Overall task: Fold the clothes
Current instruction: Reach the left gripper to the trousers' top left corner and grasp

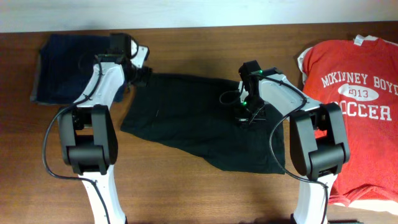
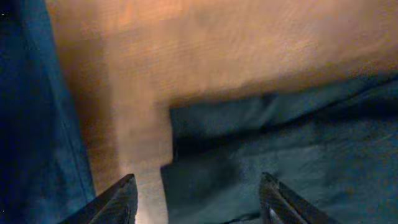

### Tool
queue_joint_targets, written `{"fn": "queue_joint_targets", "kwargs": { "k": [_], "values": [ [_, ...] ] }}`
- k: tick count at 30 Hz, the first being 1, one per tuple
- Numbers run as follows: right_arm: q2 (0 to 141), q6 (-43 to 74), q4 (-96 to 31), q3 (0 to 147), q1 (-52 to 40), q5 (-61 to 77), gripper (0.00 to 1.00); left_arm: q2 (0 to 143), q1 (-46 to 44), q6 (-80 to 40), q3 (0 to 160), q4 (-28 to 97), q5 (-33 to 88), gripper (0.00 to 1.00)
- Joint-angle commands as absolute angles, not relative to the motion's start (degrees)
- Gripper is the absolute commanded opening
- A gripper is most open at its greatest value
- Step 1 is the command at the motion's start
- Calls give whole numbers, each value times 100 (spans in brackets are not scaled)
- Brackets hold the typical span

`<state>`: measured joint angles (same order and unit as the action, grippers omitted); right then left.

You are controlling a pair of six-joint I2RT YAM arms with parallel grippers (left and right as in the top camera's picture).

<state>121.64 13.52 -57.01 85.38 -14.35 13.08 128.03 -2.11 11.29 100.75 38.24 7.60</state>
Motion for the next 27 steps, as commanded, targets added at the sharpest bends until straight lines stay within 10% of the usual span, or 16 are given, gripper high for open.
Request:
{"fn": "queue_joint_targets", "kwargs": {
  "k": [1, 14, 19, 27],
  "values": [
    [12252, 1385, -5651, 8475, -1472, 1048, 4, 12892, -91, 996, 10366, 3942, 1881, 62],
    [12252, 1385, -5653, 8475, -1472, 1050, 4, 13308, 215, 993, 10473, 4075, 2318, 56],
    [12252, 1385, -5651, 8475, -1472, 1050, 4, 13305, 215, 993, 10667, 4139, 2318, 9],
    [12250, 1378, -5516, 8615, -1450, 1048, 4, 13065, 290, 685, 11000, 4976, 2272, 1]
  ]
}}
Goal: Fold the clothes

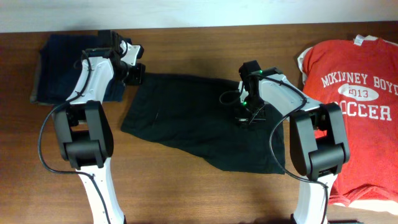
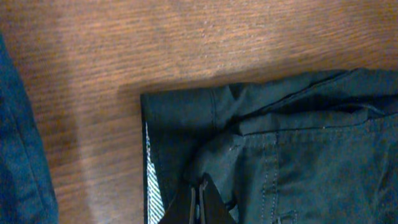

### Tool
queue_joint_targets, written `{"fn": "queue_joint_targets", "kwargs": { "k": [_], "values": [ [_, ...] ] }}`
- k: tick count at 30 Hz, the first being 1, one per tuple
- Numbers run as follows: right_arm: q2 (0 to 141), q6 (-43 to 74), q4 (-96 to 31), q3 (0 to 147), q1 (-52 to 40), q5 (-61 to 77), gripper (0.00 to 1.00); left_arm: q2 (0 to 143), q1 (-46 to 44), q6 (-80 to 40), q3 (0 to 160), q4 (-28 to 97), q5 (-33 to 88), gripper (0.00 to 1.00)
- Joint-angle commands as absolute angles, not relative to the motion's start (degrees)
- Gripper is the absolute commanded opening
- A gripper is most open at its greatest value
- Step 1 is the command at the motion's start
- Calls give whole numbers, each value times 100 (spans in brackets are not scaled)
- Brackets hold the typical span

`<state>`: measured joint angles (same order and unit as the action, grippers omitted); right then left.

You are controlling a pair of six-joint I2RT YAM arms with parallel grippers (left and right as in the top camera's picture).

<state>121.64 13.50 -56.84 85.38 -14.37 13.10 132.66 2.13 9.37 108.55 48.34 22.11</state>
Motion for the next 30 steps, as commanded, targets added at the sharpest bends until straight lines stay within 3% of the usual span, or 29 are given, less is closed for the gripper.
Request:
{"fn": "queue_joint_targets", "kwargs": {
  "k": [1, 5, 7, 10, 18, 23, 30],
  "values": [
    [12234, 1378, -5631, 8788, -1428, 1050, 4, 12851, 307, 493, 11000, 5022, 2272, 1],
    [11513, 1184, -6847, 9904, -1417, 1050, 4, 11740, 250, -196, 11000, 6064, 2270, 1],
    [11233, 1186, -7658, 9944, -1417, 1050, 4, 11725, 185, -196, 10962, 7295, 2270, 1],
    [11236, 1212, -8108, 9677, -1424, 1251, 4, 11725, -71, -204, 10602, 8086, 1741, 1],
    [11271, 1570, -5623, 6707, -1417, 1286, 4, 11730, -587, -1271, 7474, 5699, 454, 1],
    [11299, 1837, -3992, 6261, -1417, -71, 4, 11730, -591, -1411, 6484, 3575, 464, 1],
    [11303, 1831, -1896, 6261, -1422, -91, 4, 11730, -585, -1406, 6471, 1920, -47, 1]
  ]
}}
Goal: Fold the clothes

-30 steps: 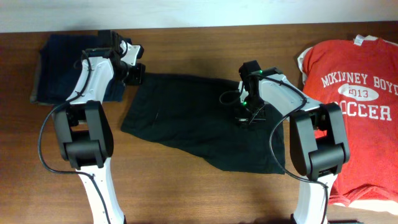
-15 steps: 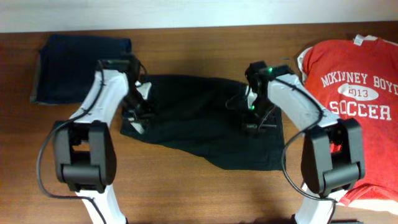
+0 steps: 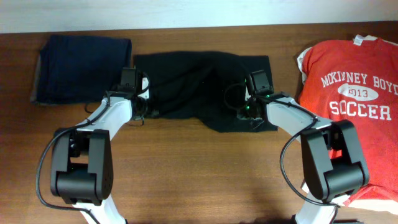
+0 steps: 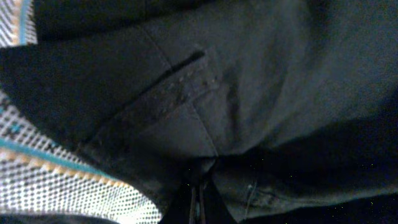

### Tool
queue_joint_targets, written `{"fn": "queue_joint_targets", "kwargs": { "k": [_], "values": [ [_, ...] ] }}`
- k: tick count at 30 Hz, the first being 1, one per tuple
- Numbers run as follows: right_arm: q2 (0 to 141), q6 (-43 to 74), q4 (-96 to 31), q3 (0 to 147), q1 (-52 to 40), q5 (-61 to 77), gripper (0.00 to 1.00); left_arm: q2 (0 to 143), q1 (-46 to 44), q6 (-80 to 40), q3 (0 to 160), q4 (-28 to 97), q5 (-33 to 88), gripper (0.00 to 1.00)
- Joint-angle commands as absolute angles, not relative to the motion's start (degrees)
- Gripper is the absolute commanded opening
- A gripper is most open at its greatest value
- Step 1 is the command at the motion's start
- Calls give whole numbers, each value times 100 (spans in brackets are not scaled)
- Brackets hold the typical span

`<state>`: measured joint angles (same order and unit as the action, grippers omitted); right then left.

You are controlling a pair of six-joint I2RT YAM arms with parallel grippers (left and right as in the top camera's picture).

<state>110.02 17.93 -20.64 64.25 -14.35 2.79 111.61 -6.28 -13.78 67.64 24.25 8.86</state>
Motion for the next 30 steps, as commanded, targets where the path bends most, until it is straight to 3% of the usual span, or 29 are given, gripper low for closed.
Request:
{"fn": "queue_joint_targets", "kwargs": {
  "k": [1, 4, 10, 12, 16, 19, 30],
  "values": [
    [11303, 1833, -1859, 6261, -1422, -89, 4, 11730, -587, -1406, 6471, 1660, -47, 1],
    [11303, 1833, -2018, 6261, -1422, -89, 4, 11730, -585, -668, 6471, 1245, -89, 1],
    [11190, 1640, -2016, 6488, -1417, -67, 4, 11703, -587, -589, 6589, 1236, -395, 1],
    [10715, 1258, -2853, 7050, -1417, 132, 4, 11135, -587, -591, 6713, 1503, -392, 1],
    [9813, 1225, -5153, 7513, -1417, 545, 4, 9561, -587, -639, 6713, 3245, -392, 1],
    [9738, 1225, -6497, 7511, -1417, 558, 4, 9395, -585, -808, 6713, 4659, -436, 1],
    [9738, 1247, -8377, 7446, -1424, 1144, 4, 9395, -585, -1155, 6713, 6274, -1079, 2]
  ]
}}
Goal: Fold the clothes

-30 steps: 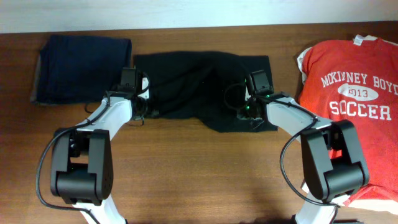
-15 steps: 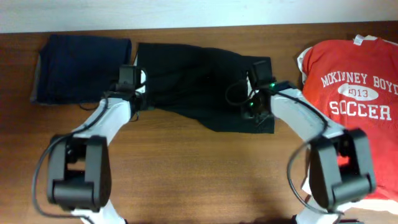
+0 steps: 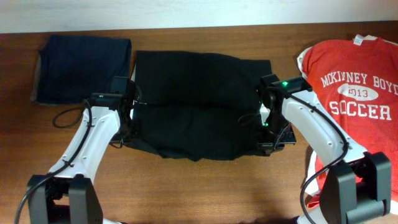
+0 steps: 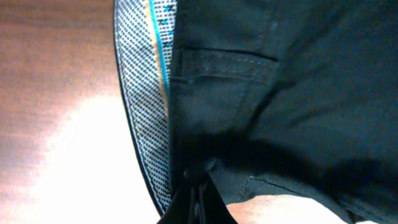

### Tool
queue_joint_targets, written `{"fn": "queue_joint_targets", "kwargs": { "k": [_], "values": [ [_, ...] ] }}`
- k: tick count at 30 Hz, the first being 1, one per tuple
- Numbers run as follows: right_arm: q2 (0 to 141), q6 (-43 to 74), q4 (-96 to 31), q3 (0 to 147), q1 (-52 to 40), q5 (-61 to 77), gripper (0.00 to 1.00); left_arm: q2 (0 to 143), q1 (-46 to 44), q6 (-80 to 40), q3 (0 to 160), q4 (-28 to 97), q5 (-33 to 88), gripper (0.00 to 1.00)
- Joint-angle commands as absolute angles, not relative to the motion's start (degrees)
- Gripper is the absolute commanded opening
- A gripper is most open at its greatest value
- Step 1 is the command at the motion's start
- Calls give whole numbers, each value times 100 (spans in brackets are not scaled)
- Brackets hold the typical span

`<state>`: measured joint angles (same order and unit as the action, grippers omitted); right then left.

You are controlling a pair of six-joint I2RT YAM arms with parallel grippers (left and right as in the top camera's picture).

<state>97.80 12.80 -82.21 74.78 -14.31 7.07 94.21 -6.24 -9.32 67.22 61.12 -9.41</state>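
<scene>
A black garment (image 3: 199, 93) lies spread across the middle of the table, its near edge bunched and doubled over. My left gripper (image 3: 129, 121) is shut on its near left edge. The left wrist view shows those closed fingers (image 4: 199, 196) pinching black cloth (image 4: 280, 93) beside a dotted waistband lining (image 4: 140, 112) with a teal stripe. My right gripper (image 3: 267, 135) is at the garment's near right edge and seems shut on the cloth there.
A folded navy garment (image 3: 84, 68) lies at the back left corner. A red soccer T-shirt (image 3: 351, 93) is spread flat on the right side. The brown wooden table (image 3: 199, 186) runs along the front.
Both grippers have moved toward the table's front and farther apart, still holding the black garment. The garment now reaches nearer the front and lies wider and flatter than before.
At first my left gripper was open over the black garment's back left corner, the right one on its right part. Then the left was shut on that corner. Later the garment lay bunched at the back between both grippers, and now it lies drawn forward.
</scene>
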Motion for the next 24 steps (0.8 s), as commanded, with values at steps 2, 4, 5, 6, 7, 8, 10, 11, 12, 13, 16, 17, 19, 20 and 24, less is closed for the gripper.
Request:
{"fn": "queue_joint_targets", "kwargs": {
  "k": [2, 4, 5, 6, 7, 8, 10, 11, 12, 13, 16, 17, 19, 20, 24],
  "values": [
    [9738, 1249, -8377, 7242, -1424, 1341, 4, 9393, -585, -1155, 6713, 6401, -1079, 2],
    [9738, 1249, -8355, 6831, -1424, 1389, 4, 9395, -585, -1155, 6711, 6482, -1081, 9],
    [9738, 1247, -8346, 6643, -1424, 1490, 4, 9395, -585, -1155, 6713, 6508, -1094, 11],
    [9738, 1249, -8270, 6401, -1428, 1640, 4, 9395, -585, -1155, 6713, 6523, -1164, 11],
    [9738, 1247, -8154, 6178, -1428, 1730, 4, 9395, -585, -1155, 6713, 6523, -1188, 11],
    [9738, 1247, -8001, 5898, -1431, 1898, 4, 9395, -585, -1155, 6713, 6523, -1188, 11],
    [9738, 1247, -7778, 5553, -1431, 2023, 4, 9395, -585, -1155, 6713, 6521, -1186, 11],
    [9738, 1247, -7758, 5400, -1428, 2045, 4, 9393, -585, -1155, 6713, 6504, -1186, 11],
    [9738, 1243, -7874, 5384, -1428, 2126, 4, 9393, -585, -1155, 6726, 6499, -1186, 10],
    [9738, 1221, -7933, 5391, -1428, 2261, 4, 9393, -585, -1155, 6770, 6504, -1184, 10],
    [9738, 932, -8340, 5920, -1428, 2401, 8, 9393, -585, -1153, 7430, 6713, -1179, 22],
    [9738, 919, -8650, 6383, -1428, 2392, 9, 9393, -585, -1153, 7778, 6904, -1175, 34],
    [9738, 919, -9181, 7463, -1428, 2333, 15, 9393, -585, -1151, 8357, 7183, -1046, 71],
    [9738, 919, -9310, 7815, -1428, 2335, 22, 9393, -585, -1149, 8582, 7295, -895, 83],
    [9743, 926, -9131, 7859, -1428, 2056, 41, 9395, -587, -1146, 8626, 7273, 27, 19]
  ]
}}
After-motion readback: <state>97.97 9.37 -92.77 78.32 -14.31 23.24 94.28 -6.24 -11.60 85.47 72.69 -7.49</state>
